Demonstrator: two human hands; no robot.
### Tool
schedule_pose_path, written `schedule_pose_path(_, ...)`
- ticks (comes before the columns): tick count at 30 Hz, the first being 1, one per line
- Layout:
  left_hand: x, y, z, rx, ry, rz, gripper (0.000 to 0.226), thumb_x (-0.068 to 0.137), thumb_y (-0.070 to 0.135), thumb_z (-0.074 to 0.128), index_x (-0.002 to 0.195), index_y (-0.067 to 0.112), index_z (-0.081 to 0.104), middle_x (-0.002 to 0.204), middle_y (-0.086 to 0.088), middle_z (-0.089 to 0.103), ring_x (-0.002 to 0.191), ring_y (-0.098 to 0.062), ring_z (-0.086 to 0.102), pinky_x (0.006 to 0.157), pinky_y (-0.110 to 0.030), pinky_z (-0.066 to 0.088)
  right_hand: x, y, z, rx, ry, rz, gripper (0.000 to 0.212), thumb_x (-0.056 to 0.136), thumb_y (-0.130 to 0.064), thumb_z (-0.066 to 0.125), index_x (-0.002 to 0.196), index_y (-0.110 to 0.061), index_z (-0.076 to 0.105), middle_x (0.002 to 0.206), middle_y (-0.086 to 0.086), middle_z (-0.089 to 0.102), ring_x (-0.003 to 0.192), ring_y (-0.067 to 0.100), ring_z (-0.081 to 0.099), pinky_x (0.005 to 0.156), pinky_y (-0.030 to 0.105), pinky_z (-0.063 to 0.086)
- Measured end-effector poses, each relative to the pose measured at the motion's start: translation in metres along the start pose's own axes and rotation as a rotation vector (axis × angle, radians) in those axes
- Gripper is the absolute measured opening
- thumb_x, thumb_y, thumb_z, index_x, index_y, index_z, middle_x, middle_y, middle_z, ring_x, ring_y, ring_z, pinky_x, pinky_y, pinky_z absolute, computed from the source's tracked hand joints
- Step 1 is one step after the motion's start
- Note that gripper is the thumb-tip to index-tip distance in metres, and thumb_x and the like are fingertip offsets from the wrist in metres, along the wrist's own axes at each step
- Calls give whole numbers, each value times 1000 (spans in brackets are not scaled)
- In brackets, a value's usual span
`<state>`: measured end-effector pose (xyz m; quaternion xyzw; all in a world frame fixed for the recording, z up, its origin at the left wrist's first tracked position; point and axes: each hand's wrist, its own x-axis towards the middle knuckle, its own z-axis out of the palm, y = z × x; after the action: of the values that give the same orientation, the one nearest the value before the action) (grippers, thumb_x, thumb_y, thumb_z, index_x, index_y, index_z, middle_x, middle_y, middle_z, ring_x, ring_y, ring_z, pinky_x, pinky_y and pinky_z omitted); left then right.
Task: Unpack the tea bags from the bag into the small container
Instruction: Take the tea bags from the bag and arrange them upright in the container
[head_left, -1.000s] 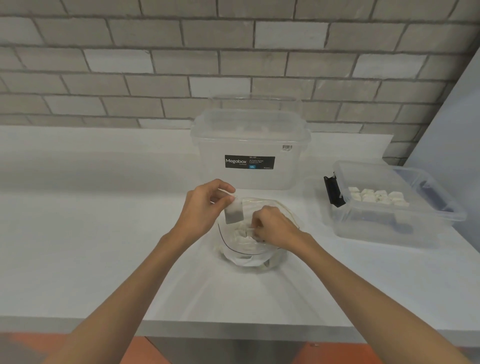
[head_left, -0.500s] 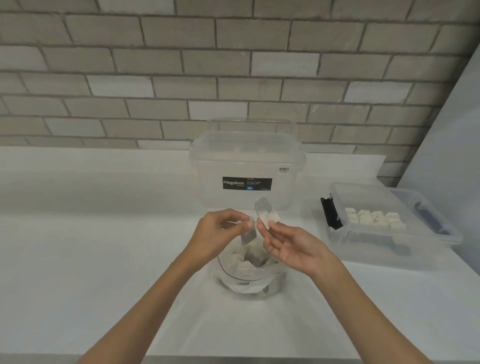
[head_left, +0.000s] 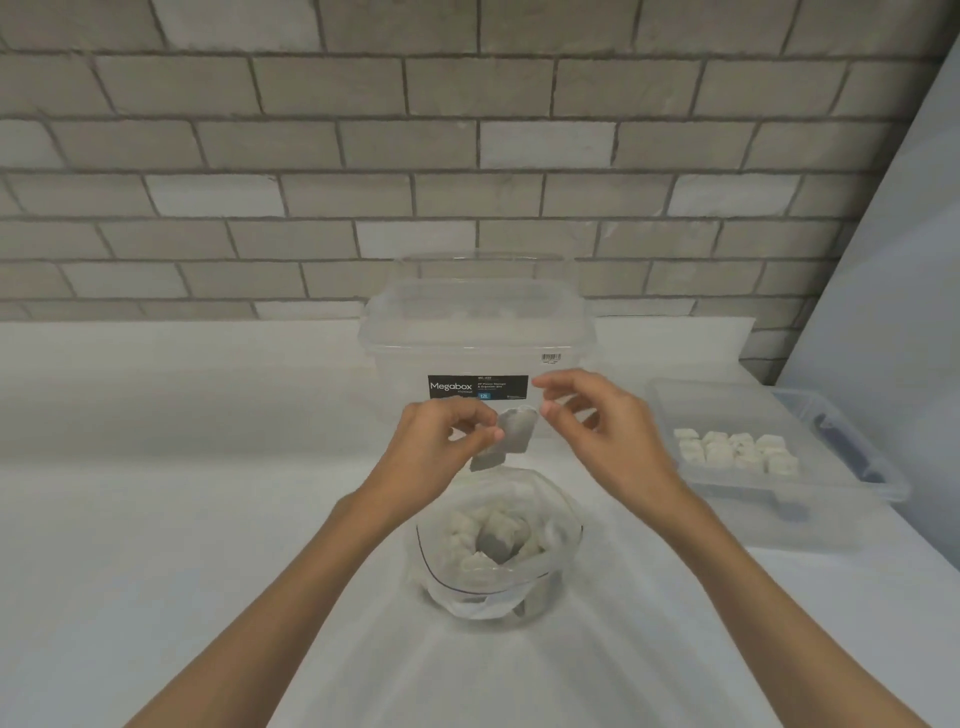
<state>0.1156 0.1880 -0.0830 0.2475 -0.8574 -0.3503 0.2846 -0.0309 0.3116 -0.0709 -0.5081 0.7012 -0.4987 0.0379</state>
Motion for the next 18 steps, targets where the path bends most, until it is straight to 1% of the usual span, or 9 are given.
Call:
schedule_pose_path(2,8,6,2,26,-40,29,7,86,23,70,81,26,72,78,21,67,76,13,57,70,-1,38,8,-4,-15,-90,-67,-102,16,89,-21,65,102,-29,70,95,-15,65,84,1,59,71,6,41)
schedule_pose_path(4,16,13,6,36,-71,61,5,87,23,69,86,24,74,80,18,68,78,11,59,73,-3,40,15,-4,-28,-161,-128,-146,11,88,-20,67,97,-23,73,91,-12,67,84,2,59,72,3,38)
schedule_pose_path(7,28,26,17,30,-104,98,7,88,24,68,89,24,75,85,16,71,83,7,61,81,-14,47,25,3,-48,-217,-169,-154,9,88,-16,67,92,-18,75,89,-5,70,80,5,59,72,4,38)
schedule_pose_path(9,37,35,26,12,-109,117,7,88,24,69,90,22,75,85,15,72,84,5,62,84,-20,49,31,8,-62,-252,-176,-147,12,89,-16,66,97,-18,74,91,-6,70,81,6,60,73,4,39)
schedule_pose_path(11,48,47,38,-5,-110,140,7,87,25,69,90,22,76,84,14,72,84,3,64,84,-22,50,35,13,-79,-291,-189,-149,14,90,-20,65,101,-20,74,90,-7,68,82,6,60,74,4,39)
schedule_pose_path(15,75,78,66,-26,-121,206,5,85,26,71,87,23,76,82,15,72,79,1,63,78,-20,49,44,24,-123,-371,-174,-162,10,89,-22,65,94,-18,74,85,-5,69,79,8,60,71,7,39)
schedule_pose_path(18,95,102,92,-52,-144,230,5,86,24,71,86,28,75,81,20,70,76,1,62,74,-13,47,52,40,-164,-422,-106,-142,9,89,-19,66,91,-17,74,84,-7,70,78,9,61,71,8,40)
